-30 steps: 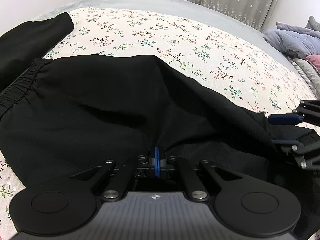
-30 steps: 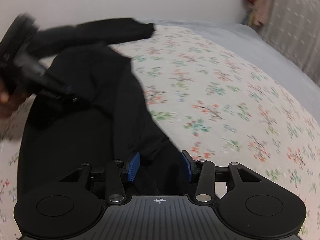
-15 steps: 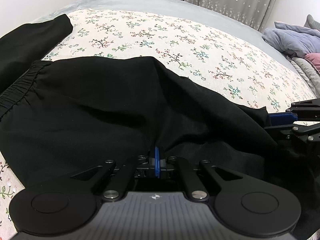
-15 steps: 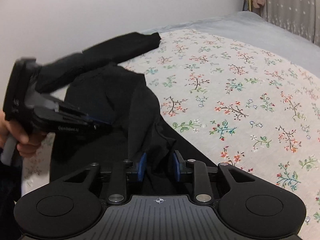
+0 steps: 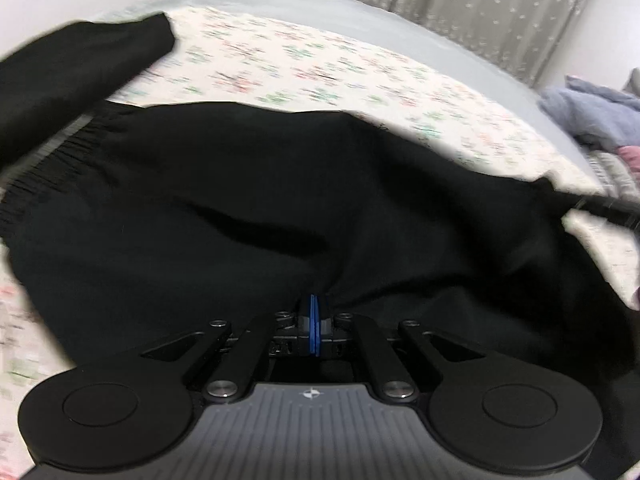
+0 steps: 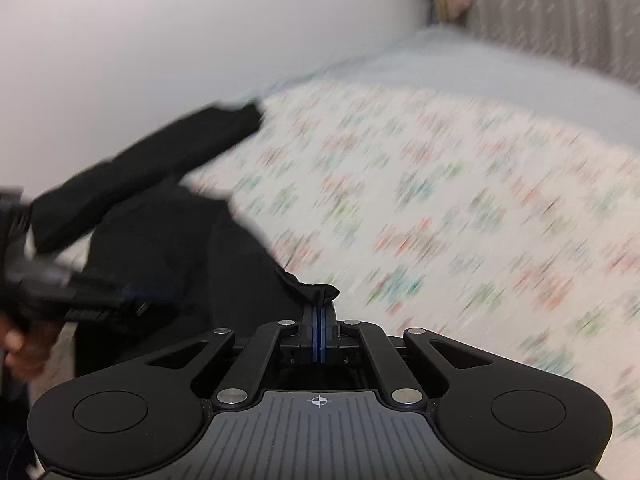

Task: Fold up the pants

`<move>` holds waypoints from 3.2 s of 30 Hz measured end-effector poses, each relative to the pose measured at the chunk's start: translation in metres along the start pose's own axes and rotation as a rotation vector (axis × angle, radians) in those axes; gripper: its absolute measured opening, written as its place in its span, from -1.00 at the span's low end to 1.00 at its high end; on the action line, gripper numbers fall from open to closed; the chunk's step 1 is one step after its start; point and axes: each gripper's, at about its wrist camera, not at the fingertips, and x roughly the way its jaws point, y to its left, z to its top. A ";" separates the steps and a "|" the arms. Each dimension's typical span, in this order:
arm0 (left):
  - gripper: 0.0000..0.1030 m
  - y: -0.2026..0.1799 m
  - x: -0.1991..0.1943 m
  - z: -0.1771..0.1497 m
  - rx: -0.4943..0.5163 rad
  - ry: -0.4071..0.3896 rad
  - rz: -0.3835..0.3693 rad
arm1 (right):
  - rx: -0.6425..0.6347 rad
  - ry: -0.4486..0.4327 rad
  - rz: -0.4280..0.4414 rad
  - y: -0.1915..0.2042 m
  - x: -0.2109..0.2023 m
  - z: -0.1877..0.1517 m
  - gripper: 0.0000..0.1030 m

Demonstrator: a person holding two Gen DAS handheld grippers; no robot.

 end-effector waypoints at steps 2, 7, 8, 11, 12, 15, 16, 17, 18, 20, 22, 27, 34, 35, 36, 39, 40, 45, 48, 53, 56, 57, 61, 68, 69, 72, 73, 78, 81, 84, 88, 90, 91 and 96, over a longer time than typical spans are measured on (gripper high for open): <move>-0.96 0.009 -0.001 0.000 -0.026 0.014 0.055 | 0.009 -0.037 -0.024 -0.010 -0.008 0.017 -1.00; -0.96 0.011 -0.001 0.000 -0.016 0.024 0.089 | -0.091 0.032 -0.122 -0.014 0.024 0.035 -1.00; -0.96 0.010 -0.002 0.000 -0.013 0.019 0.090 | -0.104 0.054 -0.136 -0.015 0.035 0.035 -1.00; -0.96 0.015 -0.004 0.000 -0.021 0.010 0.083 | -0.158 0.122 -0.194 -0.011 0.065 0.022 -0.99; -0.96 0.018 -0.006 -0.001 -0.023 0.008 0.084 | -0.161 0.126 -0.207 -0.011 0.070 0.020 -0.99; -0.96 0.019 -0.010 -0.004 -0.037 0.002 0.096 | -0.173 0.088 -0.258 -0.013 0.071 0.017 -0.99; -0.96 0.020 -0.013 -0.005 -0.049 -0.001 0.099 | -0.155 0.075 -0.249 -0.016 0.069 0.021 -0.99; -0.96 0.024 -0.015 -0.004 -0.065 -0.008 0.099 | -0.145 0.062 -0.249 -0.019 0.065 0.023 -0.99; -0.96 0.028 -0.015 -0.004 -0.078 -0.013 0.098 | -0.145 0.044 -0.270 -0.020 0.060 0.025 -0.99; -0.95 0.036 -0.020 -0.002 -0.108 -0.029 0.111 | -0.110 -0.016 -0.296 -0.025 0.040 0.029 -0.95; -0.95 0.043 -0.025 0.001 -0.146 -0.050 0.126 | -0.025 -0.053 -0.256 -0.039 0.020 0.032 -0.81; -0.91 0.058 -0.033 0.013 -0.209 -0.099 0.201 | 0.025 0.027 -0.204 -0.060 0.015 0.027 -0.79; -0.96 0.093 -0.014 0.017 -0.290 -0.025 0.245 | 0.191 0.073 -0.087 -0.068 0.056 0.038 -0.47; -0.96 0.095 -0.014 0.014 -0.286 -0.019 0.248 | 0.205 0.098 -0.064 -0.067 0.065 0.038 -0.48; -0.96 0.095 -0.014 0.013 -0.282 -0.017 0.257 | 0.191 0.136 -0.060 -0.063 0.074 0.037 -0.75; -0.99 0.093 -0.019 0.014 -0.282 -0.026 0.275 | -0.046 0.171 -0.137 -0.028 0.083 0.034 -0.95; -0.99 0.093 -0.020 0.014 -0.284 -0.028 0.280 | -0.086 0.139 -0.171 -0.020 0.077 0.036 -0.97; -0.99 0.087 -0.019 0.009 -0.261 -0.033 0.314 | -0.071 -0.116 -0.268 -0.009 0.038 0.043 -0.98; -0.97 0.091 -0.022 0.011 -0.281 -0.039 0.287 | -0.135 -0.049 -0.322 -0.005 0.060 0.027 -0.98; -0.93 0.115 -0.045 0.011 -0.376 -0.130 0.223 | -0.164 0.010 -0.423 0.003 0.073 0.013 -0.63; -0.35 0.126 -0.057 0.006 -0.412 -0.142 0.242 | -0.138 -0.084 -0.441 0.017 0.026 0.015 -0.27; 0.09 0.130 -0.060 0.004 -0.434 -0.138 0.254 | -0.140 -0.099 -0.409 0.026 0.011 0.012 -0.19; 0.46 0.142 -0.059 0.002 -0.497 -0.118 0.177 | -0.275 -0.051 -0.218 0.091 -0.035 -0.024 -0.05; -0.55 0.139 -0.031 0.004 -0.579 -0.061 0.135 | -0.495 0.084 -0.075 0.194 -0.031 -0.117 0.09; -0.73 0.142 -0.029 0.004 -0.590 -0.057 0.142 | -0.516 0.096 -0.093 0.201 -0.026 -0.126 0.09; -0.90 0.150 -0.039 0.000 -0.656 -0.094 0.104 | -0.540 0.095 -0.155 0.211 -0.017 -0.141 -0.13; -0.91 0.148 -0.049 -0.001 -0.656 -0.120 0.098 | -0.539 0.085 -0.160 0.211 -0.017 -0.143 -0.74; -0.91 0.142 -0.088 -0.017 -0.588 -0.205 0.184 | -0.461 0.009 -0.286 0.217 -0.034 -0.127 -1.00; -0.91 0.149 -0.078 -0.028 -0.615 -0.139 0.248 | -0.464 0.028 -0.244 0.234 -0.035 -0.135 -1.00; -0.89 0.144 -0.080 -0.031 -0.577 -0.135 0.280 | -0.507 0.089 -0.277 0.239 -0.008 -0.155 -1.00; -0.32 0.156 -0.082 -0.031 -0.633 -0.116 0.294 | -0.483 0.085 -0.266 0.237 -0.011 -0.153 -0.96; -0.12 0.161 -0.094 -0.028 -0.656 -0.171 0.315 | -0.499 0.101 -0.237 0.233 -0.017 -0.152 -0.83; -0.06 0.160 -0.103 -0.026 -0.646 -0.214 0.335 | -0.485 0.107 -0.215 0.230 -0.021 -0.149 -0.70; -0.04 0.136 -0.133 -0.019 -0.543 -0.408 0.553 | -0.253 0.013 -0.144 0.177 -0.079 -0.127 -0.14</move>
